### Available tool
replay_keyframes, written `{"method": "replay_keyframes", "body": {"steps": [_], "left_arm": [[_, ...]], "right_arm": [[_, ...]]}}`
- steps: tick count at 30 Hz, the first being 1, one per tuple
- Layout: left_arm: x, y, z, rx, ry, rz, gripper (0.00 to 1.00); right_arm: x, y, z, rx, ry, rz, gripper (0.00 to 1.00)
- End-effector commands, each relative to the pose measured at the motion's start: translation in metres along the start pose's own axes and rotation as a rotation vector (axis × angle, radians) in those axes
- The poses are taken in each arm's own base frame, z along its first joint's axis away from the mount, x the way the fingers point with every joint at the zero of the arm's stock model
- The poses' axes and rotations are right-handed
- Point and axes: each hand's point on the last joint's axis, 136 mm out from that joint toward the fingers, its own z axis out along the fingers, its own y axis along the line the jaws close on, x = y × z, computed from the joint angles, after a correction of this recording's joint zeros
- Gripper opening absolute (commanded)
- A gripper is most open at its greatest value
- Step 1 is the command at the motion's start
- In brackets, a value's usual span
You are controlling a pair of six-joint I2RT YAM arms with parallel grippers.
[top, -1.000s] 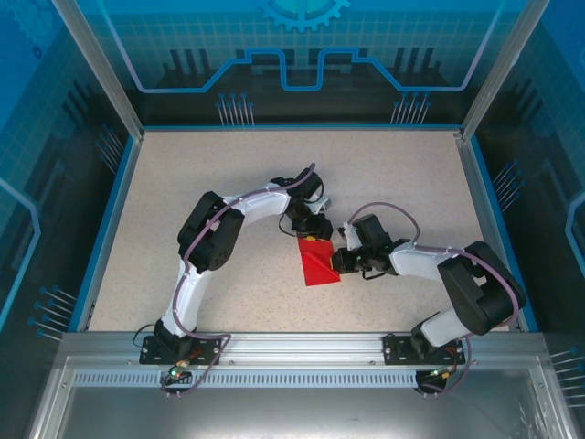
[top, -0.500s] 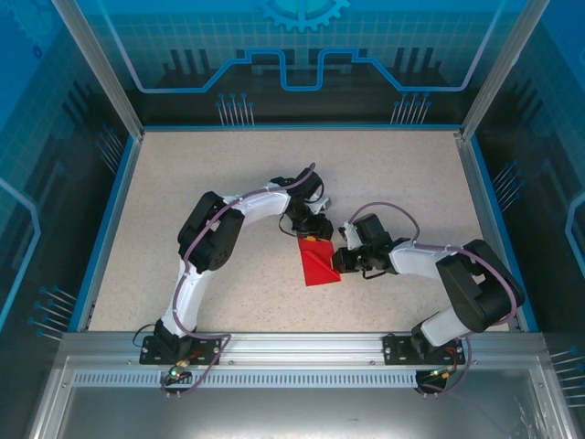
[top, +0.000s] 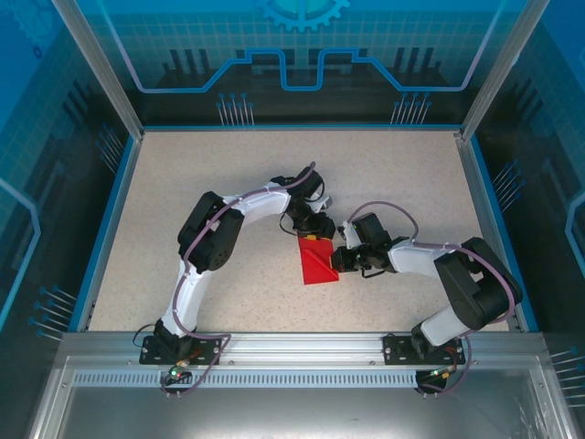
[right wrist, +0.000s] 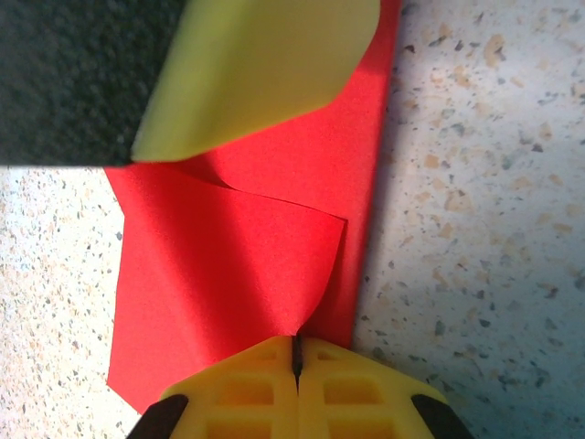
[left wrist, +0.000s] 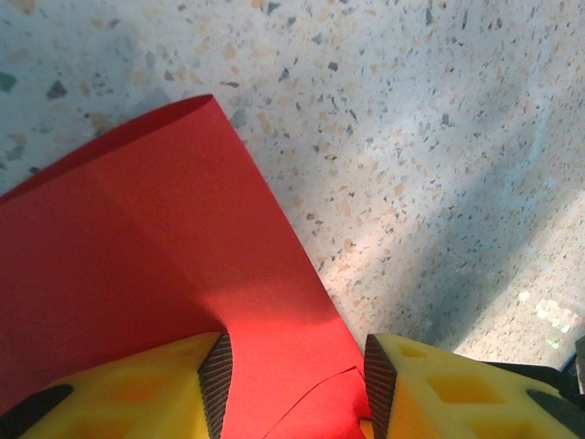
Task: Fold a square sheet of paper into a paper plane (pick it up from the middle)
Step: Fold the triangle a second time at the center of the table.
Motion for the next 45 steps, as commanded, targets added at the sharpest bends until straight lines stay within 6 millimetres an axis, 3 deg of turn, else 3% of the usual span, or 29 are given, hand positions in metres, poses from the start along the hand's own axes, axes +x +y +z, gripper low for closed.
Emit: {"method": "replay_keyframes", "body": {"steps": [1, 9, 16, 27, 33, 45], "left_arm": [[-0.006, -0.027, -0.033, 0.035, -0.053, 0.019, 0.46], [0.021, -0.031, -0.055, 0.050, -0.059, -0.034, 0.44], [0.057, -0.030, -0.040, 0.069, -0.004, -0.064, 0.39], [0.057, -0.021, -0.018, 0.072, 0.000, -0.081, 0.36], [0.069, -0.006, -0.005, 0.039, 0.036, -0.097, 0.35], [0.075, 0.015, 0.009, -0.024, 0.064, -0.106, 0.35]], "right_arm": [[0.025, -0.026, 0.007, 0.091, 0.088, 0.052, 0.00], [0.026, -0.025, 0.009, 0.086, 0.091, 0.052, 0.00], [0.027, -0.025, 0.010, 0.084, 0.099, 0.049, 0.00], [0.028, -0.024, 0.008, 0.083, 0.101, 0.049, 0.00], [0.028, -0.024, 0.008, 0.084, 0.104, 0.048, 0.00], [0.031, -0.025, 0.008, 0.088, 0.107, 0.046, 0.00]]}}
